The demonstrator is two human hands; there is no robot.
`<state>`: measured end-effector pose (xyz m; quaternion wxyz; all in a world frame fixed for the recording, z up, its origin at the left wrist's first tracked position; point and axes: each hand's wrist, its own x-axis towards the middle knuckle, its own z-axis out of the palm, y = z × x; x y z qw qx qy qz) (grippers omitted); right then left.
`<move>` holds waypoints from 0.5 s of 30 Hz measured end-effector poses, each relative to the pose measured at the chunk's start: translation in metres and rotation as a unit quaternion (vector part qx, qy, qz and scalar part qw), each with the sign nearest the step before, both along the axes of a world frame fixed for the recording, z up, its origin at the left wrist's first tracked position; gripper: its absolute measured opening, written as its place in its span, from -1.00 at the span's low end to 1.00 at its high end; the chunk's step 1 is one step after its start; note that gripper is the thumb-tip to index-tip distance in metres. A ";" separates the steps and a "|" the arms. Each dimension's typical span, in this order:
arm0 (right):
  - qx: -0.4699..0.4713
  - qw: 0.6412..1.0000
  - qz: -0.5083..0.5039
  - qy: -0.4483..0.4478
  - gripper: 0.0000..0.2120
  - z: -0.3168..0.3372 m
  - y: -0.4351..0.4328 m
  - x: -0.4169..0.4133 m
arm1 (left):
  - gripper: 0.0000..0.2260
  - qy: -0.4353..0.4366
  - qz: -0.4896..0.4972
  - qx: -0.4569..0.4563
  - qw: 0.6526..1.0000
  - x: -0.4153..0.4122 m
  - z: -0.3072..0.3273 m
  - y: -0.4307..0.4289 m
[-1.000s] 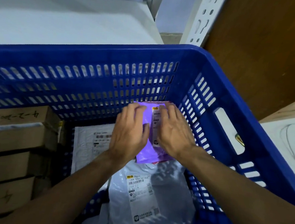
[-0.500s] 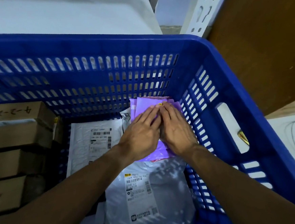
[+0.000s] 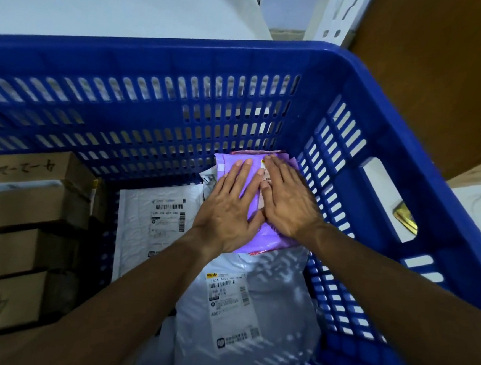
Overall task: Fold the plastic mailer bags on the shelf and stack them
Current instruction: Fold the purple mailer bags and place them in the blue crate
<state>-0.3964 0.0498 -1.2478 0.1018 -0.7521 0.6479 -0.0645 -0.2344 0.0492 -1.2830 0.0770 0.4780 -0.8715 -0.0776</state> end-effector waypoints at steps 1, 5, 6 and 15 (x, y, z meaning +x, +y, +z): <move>0.004 1.000 0.006 0.005 -0.46 0.001 0.002 -0.001 | -0.30 0.008 0.000 0.000 1.000 0.002 0.000 0.000; 0.006 0.999 0.014 0.033 -0.42 0.003 0.001 0.000 | -0.27 0.019 0.004 0.000 1.000 0.005 -0.001 -0.001; 0.008 0.999 0.017 0.039 -0.40 0.003 0.000 0.001 | -0.27 0.015 0.005 0.003 1.000 0.005 -0.002 -0.001; 0.032 0.997 0.023 0.063 -0.45 0.005 -0.005 0.000 | -0.26 -0.015 0.012 0.001 1.000 0.003 -0.001 -0.002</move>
